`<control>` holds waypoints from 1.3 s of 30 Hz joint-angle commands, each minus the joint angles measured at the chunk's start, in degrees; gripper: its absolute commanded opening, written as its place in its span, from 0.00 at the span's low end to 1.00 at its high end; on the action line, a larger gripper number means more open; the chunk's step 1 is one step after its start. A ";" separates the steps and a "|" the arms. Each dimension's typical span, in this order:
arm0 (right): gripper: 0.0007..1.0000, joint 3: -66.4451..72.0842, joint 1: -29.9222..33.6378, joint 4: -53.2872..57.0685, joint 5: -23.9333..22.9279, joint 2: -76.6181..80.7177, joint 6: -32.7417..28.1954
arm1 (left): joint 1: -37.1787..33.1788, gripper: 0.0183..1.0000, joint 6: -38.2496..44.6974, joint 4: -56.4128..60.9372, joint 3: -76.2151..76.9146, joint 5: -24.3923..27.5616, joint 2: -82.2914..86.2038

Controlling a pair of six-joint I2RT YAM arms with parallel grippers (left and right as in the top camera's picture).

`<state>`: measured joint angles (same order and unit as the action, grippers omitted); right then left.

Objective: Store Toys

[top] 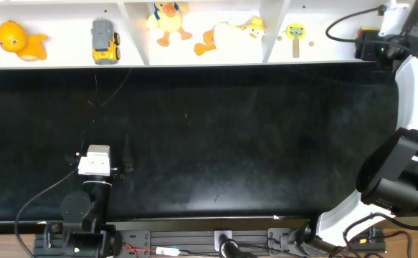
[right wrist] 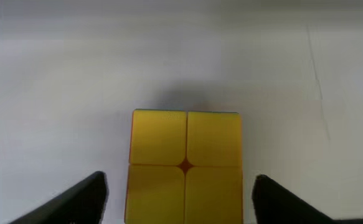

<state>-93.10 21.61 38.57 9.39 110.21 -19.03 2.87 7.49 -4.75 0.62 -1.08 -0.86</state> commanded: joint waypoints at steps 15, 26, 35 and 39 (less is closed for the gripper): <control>1.00 12.31 -0.63 -0.33 -0.52 -15.58 -0.20 | -0.35 1.00 -0.44 -0.11 -0.15 0.59 0.68; 1.00 55.89 -3.96 -31.61 -4.52 -47.21 10.82 | -0.35 1.00 -0.44 -0.11 -0.15 0.59 0.68; 1.00 77.64 -19.93 -41.88 -6.38 -76.72 12.98 | -0.35 1.00 -0.44 -0.11 -0.15 0.59 0.68; 0.99 84.48 -21.24 -43.82 -5.79 -86.64 16.52 | -0.35 1.00 -0.44 -0.11 -0.15 0.59 0.68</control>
<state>-11.84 0.86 -4.14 4.08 27.88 -5.98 2.87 7.49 -4.75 0.60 -1.08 -0.84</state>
